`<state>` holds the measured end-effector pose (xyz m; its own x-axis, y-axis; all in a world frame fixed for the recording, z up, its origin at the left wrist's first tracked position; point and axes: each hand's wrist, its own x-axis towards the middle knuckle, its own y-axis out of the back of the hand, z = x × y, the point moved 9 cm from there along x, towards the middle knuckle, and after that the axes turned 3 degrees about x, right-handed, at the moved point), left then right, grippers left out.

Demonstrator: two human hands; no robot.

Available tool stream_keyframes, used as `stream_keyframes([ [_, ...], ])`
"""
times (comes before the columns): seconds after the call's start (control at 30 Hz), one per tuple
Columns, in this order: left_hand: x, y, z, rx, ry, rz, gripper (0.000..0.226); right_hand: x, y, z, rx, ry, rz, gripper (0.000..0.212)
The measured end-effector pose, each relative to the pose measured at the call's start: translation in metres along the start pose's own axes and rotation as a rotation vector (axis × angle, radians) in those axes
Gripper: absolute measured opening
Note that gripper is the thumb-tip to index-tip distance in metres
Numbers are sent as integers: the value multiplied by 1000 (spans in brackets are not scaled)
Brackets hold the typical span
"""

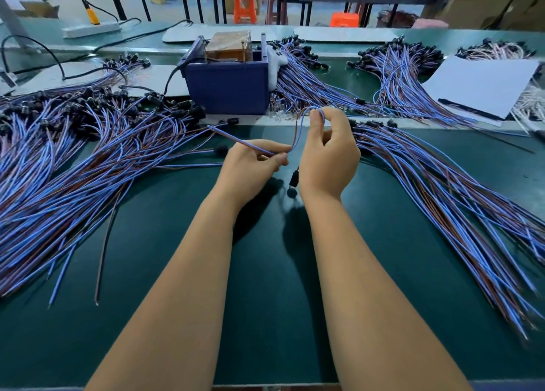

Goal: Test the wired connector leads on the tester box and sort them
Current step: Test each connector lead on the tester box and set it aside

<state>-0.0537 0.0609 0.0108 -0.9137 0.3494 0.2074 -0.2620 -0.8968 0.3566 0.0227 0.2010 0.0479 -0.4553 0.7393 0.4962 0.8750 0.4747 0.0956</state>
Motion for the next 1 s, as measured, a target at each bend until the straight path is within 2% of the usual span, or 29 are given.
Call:
stream_keyframes([
  [0.17, -2, 8, 2, -32, 2, 46, 19, -1, -7, -6, 116, 14, -55, 13],
  [0.3, -2, 7, -1, 12, 13, 42, 15, -3, -13, 1, 332, -131, -112, 28],
  [0.4, -4, -3, 1, 180, -12, -31, 14, -2, -13, 7, 365, -179, -91, 15],
  [0.5, -12, -29, 11, 242, -52, -192, 12, 2, -10, 8, 239, -139, -54, 13],
  [0.6, -18, -49, 28, 438, -181, -242, 19, 7, -9, 9, 152, -121, -60, 16],
  [0.77, -29, -72, 46, 500, -365, -339, 6, 30, 9, 20, 28, -174, -96, 25],
  [0.83, -35, -84, 52, 473, -424, -381, 17, 46, 16, 23, -73, -152, -159, 25],
  [0.93, -48, -104, 62, 421, -481, -429, 41, 69, 27, 22, -324, -20, -304, 27],
  [1.0, -52, -111, 62, 384, -482, -436, 45, 80, 35, 23, -546, 84, -421, 32],
])
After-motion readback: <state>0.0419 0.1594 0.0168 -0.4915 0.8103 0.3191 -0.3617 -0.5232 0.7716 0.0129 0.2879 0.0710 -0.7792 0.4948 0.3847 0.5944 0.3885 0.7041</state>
